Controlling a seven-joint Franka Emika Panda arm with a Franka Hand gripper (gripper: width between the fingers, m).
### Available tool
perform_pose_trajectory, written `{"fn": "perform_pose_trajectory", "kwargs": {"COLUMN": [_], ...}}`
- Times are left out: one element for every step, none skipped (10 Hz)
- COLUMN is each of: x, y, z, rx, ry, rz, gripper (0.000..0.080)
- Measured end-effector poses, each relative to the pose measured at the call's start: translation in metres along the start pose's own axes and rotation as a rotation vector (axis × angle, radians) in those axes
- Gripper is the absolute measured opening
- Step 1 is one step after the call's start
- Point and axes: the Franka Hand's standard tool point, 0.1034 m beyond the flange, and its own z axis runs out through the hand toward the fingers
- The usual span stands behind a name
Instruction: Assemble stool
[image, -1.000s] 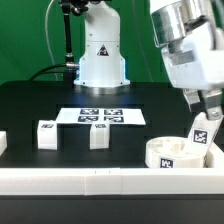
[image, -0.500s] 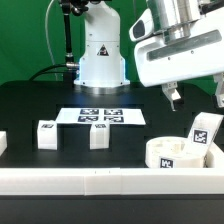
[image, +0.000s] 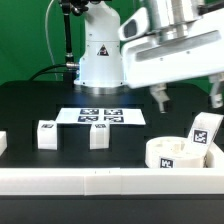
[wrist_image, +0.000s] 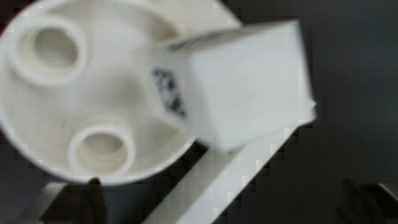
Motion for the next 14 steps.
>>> {"fn": "perform_pose_trajectory", "kwargs": {"x": [0.007,0.010,0.008,0.008,0.008,0.007,0.006,0.009,0.010,0.010,0.010,0.010,0.011,0.015], "y": [0.006,0.009,0.008,0.007,0.008,0.007,0.002,-0.002,-0.002,-0.002,-0.002,-0.002,0.000,0.005], "z": [-0.001,-0.001,-0.001,-0.001,-0.001,-0.001,-0.003,-0.004,-0.004,-0.004,-0.004,-0.004,-0.004,-0.004], "rx": [-0.001,-0.002,-0.002,-0.002,-0.002,-0.013,-0.078,-0.096,-0.096,-0.097,-0.097,-0.097,-0.102,-0.122], "ry": [0.008,0.011,0.009,0.009,0.009,0.000,-0.027,-0.019,-0.019,-0.018,-0.018,-0.018,-0.018,-0.013], "rz": [-0.015,-0.023,-0.020,-0.021,-0.021,-0.050,-0.192,-0.253,-0.262,-0.261,-0.262,-0.262,-0.297,-0.410], "gripper": [0.0649,0.0649,0.0649,0.0649,0.0649,0.0649,0.0649,0.0649,0.0649,0.0649,0.0649,0.0649,0.0649,0.0649]}}
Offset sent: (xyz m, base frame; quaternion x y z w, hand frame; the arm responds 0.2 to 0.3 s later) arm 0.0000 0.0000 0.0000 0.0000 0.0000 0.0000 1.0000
